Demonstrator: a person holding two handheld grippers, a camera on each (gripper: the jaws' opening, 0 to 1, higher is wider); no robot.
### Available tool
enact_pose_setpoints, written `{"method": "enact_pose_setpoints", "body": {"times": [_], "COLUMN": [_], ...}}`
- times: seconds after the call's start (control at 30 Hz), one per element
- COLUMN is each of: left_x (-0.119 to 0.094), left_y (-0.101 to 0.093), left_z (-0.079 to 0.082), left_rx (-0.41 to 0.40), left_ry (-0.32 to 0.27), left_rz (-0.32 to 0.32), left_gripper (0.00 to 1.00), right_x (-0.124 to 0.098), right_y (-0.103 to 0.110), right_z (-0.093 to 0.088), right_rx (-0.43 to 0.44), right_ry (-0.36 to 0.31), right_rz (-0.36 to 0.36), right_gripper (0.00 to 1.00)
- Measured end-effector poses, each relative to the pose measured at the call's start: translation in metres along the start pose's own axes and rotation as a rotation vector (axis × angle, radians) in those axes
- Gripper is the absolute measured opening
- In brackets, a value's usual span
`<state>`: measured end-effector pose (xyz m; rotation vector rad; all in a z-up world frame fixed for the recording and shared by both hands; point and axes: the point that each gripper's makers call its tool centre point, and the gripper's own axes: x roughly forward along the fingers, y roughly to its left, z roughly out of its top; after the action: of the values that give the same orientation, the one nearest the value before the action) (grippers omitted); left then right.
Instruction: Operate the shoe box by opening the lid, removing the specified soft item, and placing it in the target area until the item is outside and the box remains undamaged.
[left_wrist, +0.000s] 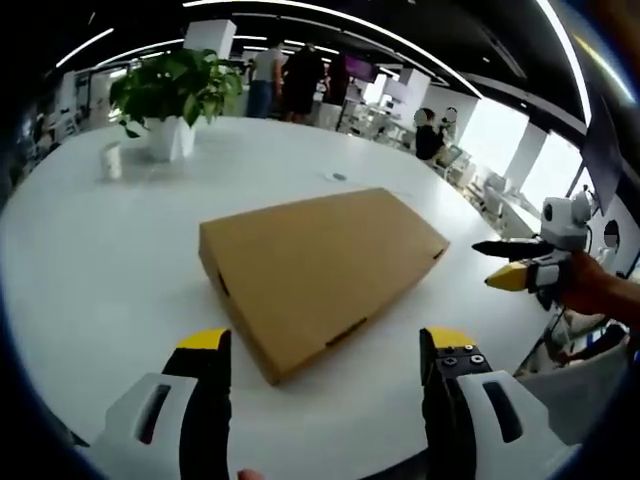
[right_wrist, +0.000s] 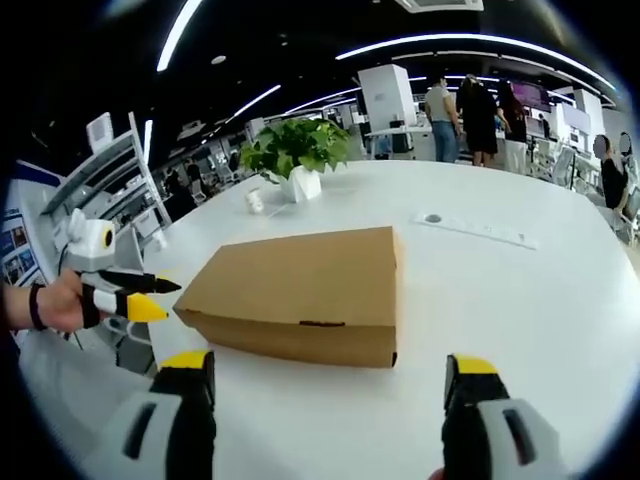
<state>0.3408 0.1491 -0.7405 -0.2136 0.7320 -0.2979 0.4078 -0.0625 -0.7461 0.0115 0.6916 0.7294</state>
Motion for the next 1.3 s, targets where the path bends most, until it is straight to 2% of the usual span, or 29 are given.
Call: {"method": "enact_pose_setpoints", "body": {"times": [0.47,0.67,0.93,1.3], "left_x": [0.017,0.025,0.029,0.036], "left_y": [0.013,0.015,0.018,0.02], "left_z": [-0.001,-0.008,-0.009,-0.006], "left_rx": [0.006,0.022,0.005,0.031], "left_ry": [0.029,0.058,0.062,0.067], "left_rz": [-0.002,-0.001,-0.002,0.001], "left_gripper": [0.79,0.78,0.77,0.72], "right_x": [0.023,0.033,0.049,0.063], "right_y": [-0.003,-0.003,-0.001,0.001], "right_z": [0.002,0.0,-0.003,-0.003], "right_rx": [0.002,-0.005,-0.012,-0.023], "right_ry": [0.025,0.033,0.045,0.043], "right_rz": [0.025,0.035,0.049,0.067], "right_gripper": [0.94,0.92,0.9,0.83]}}
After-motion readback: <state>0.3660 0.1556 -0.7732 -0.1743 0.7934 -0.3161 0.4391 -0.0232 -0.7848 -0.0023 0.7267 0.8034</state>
